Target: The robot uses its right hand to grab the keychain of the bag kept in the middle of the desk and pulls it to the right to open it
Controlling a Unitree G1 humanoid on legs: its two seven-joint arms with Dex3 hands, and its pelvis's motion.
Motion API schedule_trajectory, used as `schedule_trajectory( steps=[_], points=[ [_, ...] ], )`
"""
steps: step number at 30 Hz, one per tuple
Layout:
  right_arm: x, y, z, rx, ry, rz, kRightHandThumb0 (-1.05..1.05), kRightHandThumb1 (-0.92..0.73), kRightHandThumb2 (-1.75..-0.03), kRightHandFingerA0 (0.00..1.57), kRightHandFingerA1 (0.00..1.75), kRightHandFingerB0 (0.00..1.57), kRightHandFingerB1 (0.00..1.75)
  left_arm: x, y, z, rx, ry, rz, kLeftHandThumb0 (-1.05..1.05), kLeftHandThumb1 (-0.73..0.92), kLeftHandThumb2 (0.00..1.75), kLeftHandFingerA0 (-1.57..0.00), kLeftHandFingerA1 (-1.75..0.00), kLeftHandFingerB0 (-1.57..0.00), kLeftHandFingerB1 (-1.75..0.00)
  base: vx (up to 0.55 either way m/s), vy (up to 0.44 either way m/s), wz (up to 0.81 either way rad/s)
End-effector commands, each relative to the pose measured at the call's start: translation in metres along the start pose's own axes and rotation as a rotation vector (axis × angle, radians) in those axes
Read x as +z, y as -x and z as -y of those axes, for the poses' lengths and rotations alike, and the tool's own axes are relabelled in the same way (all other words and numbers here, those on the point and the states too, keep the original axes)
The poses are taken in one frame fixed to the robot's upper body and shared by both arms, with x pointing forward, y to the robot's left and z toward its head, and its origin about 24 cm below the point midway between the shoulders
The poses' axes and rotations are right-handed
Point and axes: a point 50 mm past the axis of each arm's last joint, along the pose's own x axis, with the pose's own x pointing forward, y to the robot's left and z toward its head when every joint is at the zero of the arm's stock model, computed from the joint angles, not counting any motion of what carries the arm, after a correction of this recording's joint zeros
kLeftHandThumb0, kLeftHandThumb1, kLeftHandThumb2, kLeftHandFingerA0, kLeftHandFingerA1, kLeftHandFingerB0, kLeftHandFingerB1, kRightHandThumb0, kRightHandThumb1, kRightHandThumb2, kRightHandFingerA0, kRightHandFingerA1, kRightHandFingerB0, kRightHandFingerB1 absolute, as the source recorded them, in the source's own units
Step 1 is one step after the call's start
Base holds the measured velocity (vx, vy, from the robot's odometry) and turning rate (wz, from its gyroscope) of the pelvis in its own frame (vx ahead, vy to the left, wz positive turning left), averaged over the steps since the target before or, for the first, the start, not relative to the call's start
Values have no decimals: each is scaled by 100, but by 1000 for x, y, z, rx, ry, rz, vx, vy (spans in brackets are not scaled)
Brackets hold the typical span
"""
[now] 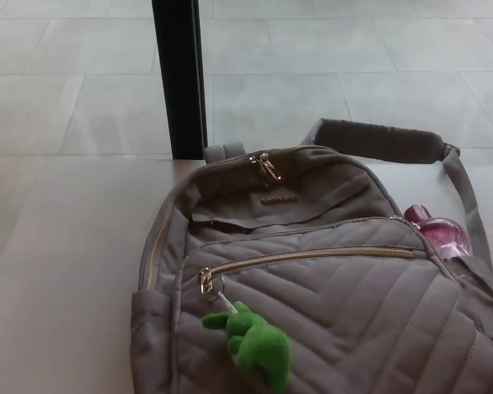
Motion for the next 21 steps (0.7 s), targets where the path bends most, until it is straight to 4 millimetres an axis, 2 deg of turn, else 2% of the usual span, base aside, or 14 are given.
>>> schedule_trajectory(
  steps=[1, 2, 3, 6, 7, 8, 9, 10, 11, 12, 18, 19, 20, 21],
  points=[
    [31, 1, 35, -170, -168, 178, -82, -52, -90, 62, 88, 0, 23, 5, 1, -10, -2, 7, 43, -76, 83, 65, -74, -60, -54, -40, 0, 0, 0],
    [41, 1, 41, -186, -236, 225, -90, -55, -90, 53, 88, 0, 17, 6, 1, -10, -1, 11, 42, -76, 82, 65, -75, -60, -54, -40, 0, 0, 0],
    [54, 3, 47, -200, -281, 266, -80, -64, -62, 51, 82, 0, 19, 6, 1, -10, 0, 6, 44, -76, 83, 65, -73, -57, -54, -40, 0, 0, 0],
    [94, 6, 63, -243, -392, 417, -81, -48, -90, 46, 73, 3, 24, 5, 1, -9, -1, -22, 51, -76, 84, 65, -74, -60, -56, -41, 0, 0, 0],
    [105, 7, 66, -255, -395, 450, -83, -52, -90, 48, 71, 3, 23, 5, 1, -8, 0, -20, 48, -80, 67, 84, -75, -67, -52, -49, 0, 0, 0],
    [125, 12, 76, -267, -402, 517, -80, -64, -58, 52, 74, 0, 36, 5, 0, -4, -8, -7, 46, -75, 82, 65, -77, -62, -56, -41, 0, 0, 0],
    [136, 14, 80, -274, -402, 556, -85, -51, -91, 47, 69, 6, 19, 6, -1, -3, -13, 2, 44, -74, 83, 65, -77, -62, -55, -40, 0, 0, 0],
    [146, 15, 83, -284, -394, 583, -85, -51, -91, 47, 69, 6, 19, 6, -1, -3, -13, 9, 41, -74, 83, 65, -77, -62, -55, -40, 0, 0, 0],
    [172, 26, 85, -274, -417, 666, -76, -51, -88, 42, 58, 4, 31, 6, -1, -3, -14, 21, 41, -72, 81, 64, -76, -60, -51, -39, 0, 0, 0],
    [214, 50, 86, -248, -454, 831, -84, -62, -59, 47, 49, 9, 32, 6, -1, -3, -15, 33, 43, -71, 81, 65, -75, -59, -51, -40, 0, 0, 0],
    [287, 120, 69, -121, -531, 1173, -79, -58, -58, 48, 44, 20, 33, 8, 0, -6, -6, -18, 69, -72, 84, 65, -74, -59, -53, -40, 0, 0, 0],
    [298, 132, 63, -111, -505, 1228, -85, -53, -86, 45, 52, 15, 40, 9, 0, -6, -6, -9, 61, -72, 83, 65, -73, -60, -53, -40, 0, 0, 0],
    [308, 147, 56, -71, -492, 1287, -75, -51, -87, 41, 55, 10, 40, 9, 0, -7, -9, -6, 62, -72, 83, 65, -72, -58, -52, -40, 0, 0, 0],
    [329, 173, 39, 41, -476, 1391, -71, -59, -58, 45, 49, 17, 28, 10, -1, -6, -8, 1, 57, -72, 83, 65, -73, -57, -54, -41, 0, 0, 0]
  ],
)
